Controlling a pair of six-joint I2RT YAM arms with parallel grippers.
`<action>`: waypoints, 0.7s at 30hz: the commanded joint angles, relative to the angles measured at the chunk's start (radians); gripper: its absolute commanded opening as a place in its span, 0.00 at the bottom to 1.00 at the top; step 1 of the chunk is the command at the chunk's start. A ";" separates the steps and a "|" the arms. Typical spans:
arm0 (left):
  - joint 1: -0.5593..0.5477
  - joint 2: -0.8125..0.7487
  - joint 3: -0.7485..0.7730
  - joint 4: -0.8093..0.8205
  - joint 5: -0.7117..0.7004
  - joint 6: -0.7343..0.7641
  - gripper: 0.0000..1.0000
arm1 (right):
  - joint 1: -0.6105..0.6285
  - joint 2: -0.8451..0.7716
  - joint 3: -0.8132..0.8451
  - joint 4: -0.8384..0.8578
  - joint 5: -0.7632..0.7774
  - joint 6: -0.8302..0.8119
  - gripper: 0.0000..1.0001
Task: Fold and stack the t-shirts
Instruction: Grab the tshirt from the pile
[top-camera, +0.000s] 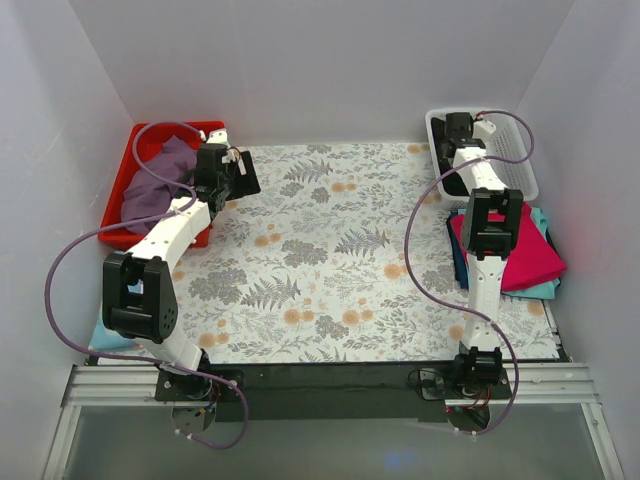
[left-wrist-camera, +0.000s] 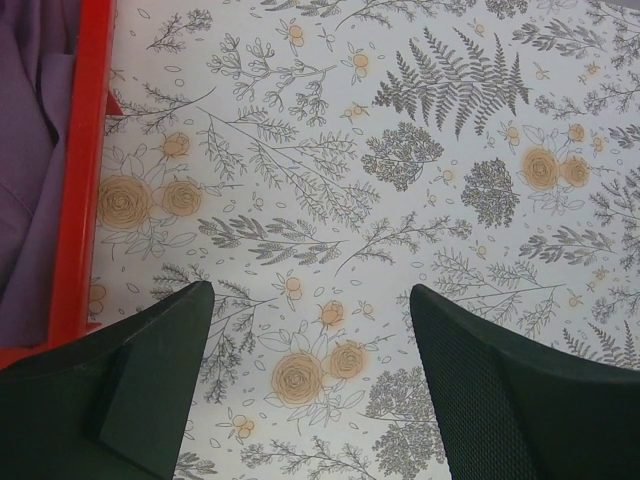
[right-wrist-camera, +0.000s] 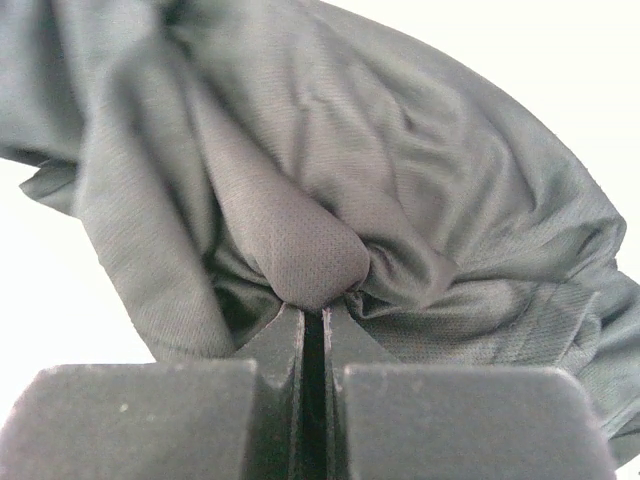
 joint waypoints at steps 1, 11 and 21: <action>-0.004 -0.025 0.028 -0.004 0.013 0.000 0.78 | 0.060 -0.088 0.057 0.039 0.151 0.017 0.01; -0.004 -0.035 0.011 0.000 0.049 -0.009 0.77 | 0.194 -0.206 0.060 0.221 0.611 -0.230 0.01; -0.004 -0.068 -0.015 0.006 0.047 -0.010 0.77 | 0.343 -0.283 0.112 0.734 0.668 -0.756 0.01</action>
